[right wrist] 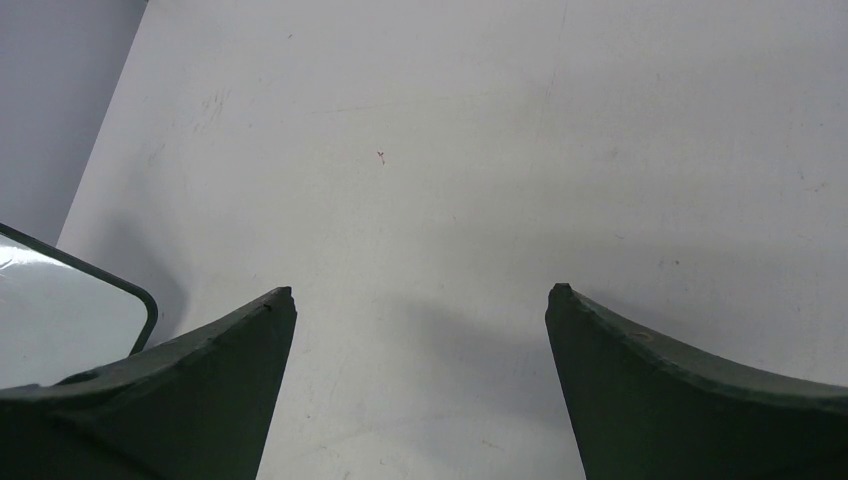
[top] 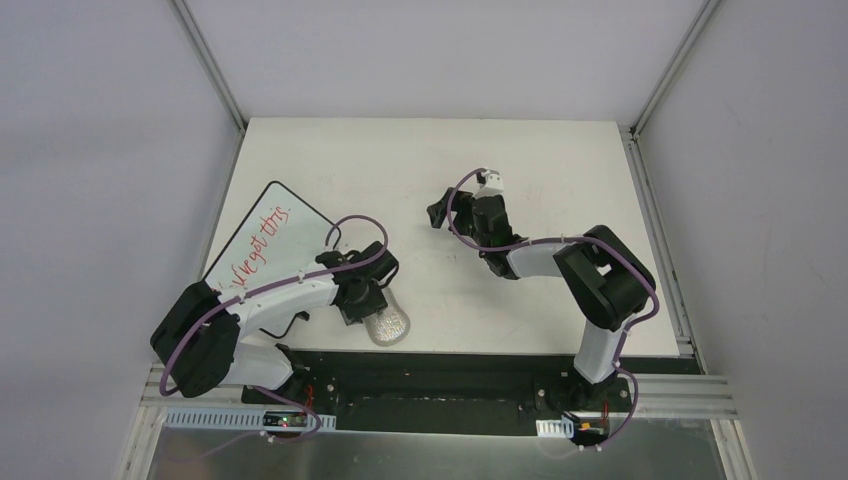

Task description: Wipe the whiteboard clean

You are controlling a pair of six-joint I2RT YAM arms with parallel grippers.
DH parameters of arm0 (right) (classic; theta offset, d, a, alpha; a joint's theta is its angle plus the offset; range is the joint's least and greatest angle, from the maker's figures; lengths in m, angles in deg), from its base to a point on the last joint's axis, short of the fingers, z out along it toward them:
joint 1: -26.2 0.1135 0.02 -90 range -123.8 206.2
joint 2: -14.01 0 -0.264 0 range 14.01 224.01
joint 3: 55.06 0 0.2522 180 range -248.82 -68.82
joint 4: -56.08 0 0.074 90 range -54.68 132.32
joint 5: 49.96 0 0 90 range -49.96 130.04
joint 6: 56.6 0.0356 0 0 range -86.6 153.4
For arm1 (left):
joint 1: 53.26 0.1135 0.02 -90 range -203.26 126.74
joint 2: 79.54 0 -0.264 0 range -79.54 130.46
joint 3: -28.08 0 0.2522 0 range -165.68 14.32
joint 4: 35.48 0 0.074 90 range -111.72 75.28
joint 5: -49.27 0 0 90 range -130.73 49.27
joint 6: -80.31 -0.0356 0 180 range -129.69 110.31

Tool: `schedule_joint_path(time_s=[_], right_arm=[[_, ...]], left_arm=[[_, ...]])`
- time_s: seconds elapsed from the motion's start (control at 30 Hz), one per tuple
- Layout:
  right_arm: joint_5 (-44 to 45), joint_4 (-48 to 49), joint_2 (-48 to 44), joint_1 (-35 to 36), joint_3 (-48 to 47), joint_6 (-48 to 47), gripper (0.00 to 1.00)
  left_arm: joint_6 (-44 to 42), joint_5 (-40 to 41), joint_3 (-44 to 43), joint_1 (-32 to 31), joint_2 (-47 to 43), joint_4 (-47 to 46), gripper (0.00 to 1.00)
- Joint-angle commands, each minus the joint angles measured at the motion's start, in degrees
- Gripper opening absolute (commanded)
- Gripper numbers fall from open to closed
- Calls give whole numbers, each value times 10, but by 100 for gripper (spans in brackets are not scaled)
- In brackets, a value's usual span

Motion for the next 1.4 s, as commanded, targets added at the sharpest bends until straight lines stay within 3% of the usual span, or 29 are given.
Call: schedule_joint_path(time_s=[0.0,0.23,0.33,0.47,0.67,0.83,1.0,1.17,1.37], right_arm=[[-2,31,-23,-2,4,-1,98],[-1,31,-24,-2,5,2,98],[0,31,-25,-2,6,3,98],[0,31,-26,-2,7,2,98],[-2,30,-26,-2,6,4,98],[2,29,-28,-3,7,3,98],[6,29,-32,-5,11,3,98],[4,29,-35,-7,13,5,98],[-11,29,-37,-7,13,10,98]], left_arm=[[-14,4,23,-4,1,-24,49],[-15,3,51,-4,26,-70,45],[-16,7,55,-4,34,-81,20],[-28,24,48,-4,29,-75,1],[-92,65,6,-4,-2,-20,0],[-213,96,-49,-2,-35,33,0],[-271,190,-116,20,-75,123,0],[-351,212,-135,119,-149,115,0],[-435,239,-179,254,-166,53,0]])
